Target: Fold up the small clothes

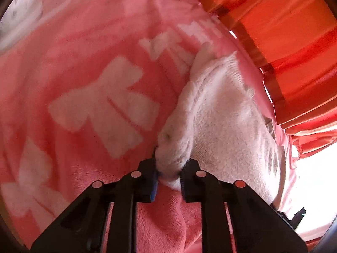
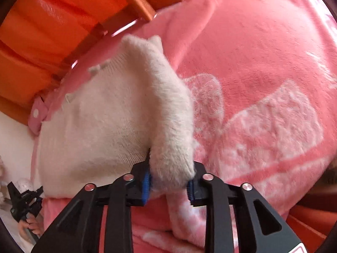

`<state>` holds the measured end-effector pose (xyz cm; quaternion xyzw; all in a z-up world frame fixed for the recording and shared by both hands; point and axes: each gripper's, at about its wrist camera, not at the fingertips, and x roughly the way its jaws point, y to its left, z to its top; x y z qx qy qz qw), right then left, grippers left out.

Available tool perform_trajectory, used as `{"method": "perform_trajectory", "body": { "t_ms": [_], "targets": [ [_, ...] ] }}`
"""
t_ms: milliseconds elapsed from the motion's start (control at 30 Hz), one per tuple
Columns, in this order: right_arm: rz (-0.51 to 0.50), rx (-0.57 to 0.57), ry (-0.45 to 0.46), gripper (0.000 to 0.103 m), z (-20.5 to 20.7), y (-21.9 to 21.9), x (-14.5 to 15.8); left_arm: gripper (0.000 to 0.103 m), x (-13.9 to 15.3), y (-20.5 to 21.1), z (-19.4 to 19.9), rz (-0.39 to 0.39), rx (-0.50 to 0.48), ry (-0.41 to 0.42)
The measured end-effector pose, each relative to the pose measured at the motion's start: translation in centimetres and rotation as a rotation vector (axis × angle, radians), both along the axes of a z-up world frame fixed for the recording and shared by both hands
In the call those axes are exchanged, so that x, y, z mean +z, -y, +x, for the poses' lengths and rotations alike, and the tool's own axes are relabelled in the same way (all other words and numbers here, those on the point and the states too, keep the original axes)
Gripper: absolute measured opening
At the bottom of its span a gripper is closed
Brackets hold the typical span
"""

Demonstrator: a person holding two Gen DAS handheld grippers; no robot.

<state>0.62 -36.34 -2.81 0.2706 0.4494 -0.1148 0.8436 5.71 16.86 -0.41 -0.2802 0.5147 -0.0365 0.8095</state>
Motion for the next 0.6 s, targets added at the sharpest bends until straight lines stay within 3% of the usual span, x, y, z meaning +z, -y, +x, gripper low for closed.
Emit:
{"method": "perform_trajectory", "body": {
  "t_ms": [133, 167, 267, 367, 467, 533, 600],
  "targets": [
    [-0.296, -0.015, 0.081, 0.038, 0.0, -2.4, 6.1, 0.028, 5.9, 0.5, -0.1, 0.148, -0.006, 0.136],
    [-0.296, 0.024, 0.106, 0.035, 0.6, -3.1, 6.9, 0.03, 6.7, 0.9, 0.1, 0.167, -0.008, 0.168],
    [-0.224, 0.202, 0.16, 0.016, 3.9, -7.7, 7.7, 0.034, 9.0, 3.8, 1.6, 0.201, -0.056, 0.262],
    [-0.197, 0.361, 0.112, 0.011, 8.5, -12.8, 5.1, 0.034, 7.0, 8.1, 3.8, 0.191, -0.152, 0.229],
    [-0.175, 0.439, -0.032, 0.009, 12.3, -15.3, -0.3, 0.034, 3.0, 12.0, 5.3, 0.297, -0.239, 0.151],
    [-0.224, 0.439, -0.023, 0.009, 12.5, -16.1, 0.2, 0.035, 1.0, 12.8, 5.6, 0.355, -0.249, 0.116],
    [-0.191, 0.446, 0.034, 0.008, 12.5, -16.5, 2.2, 0.035, 1.2, 13.2, 5.4, 0.373, -0.252, 0.128]
  ]
}}
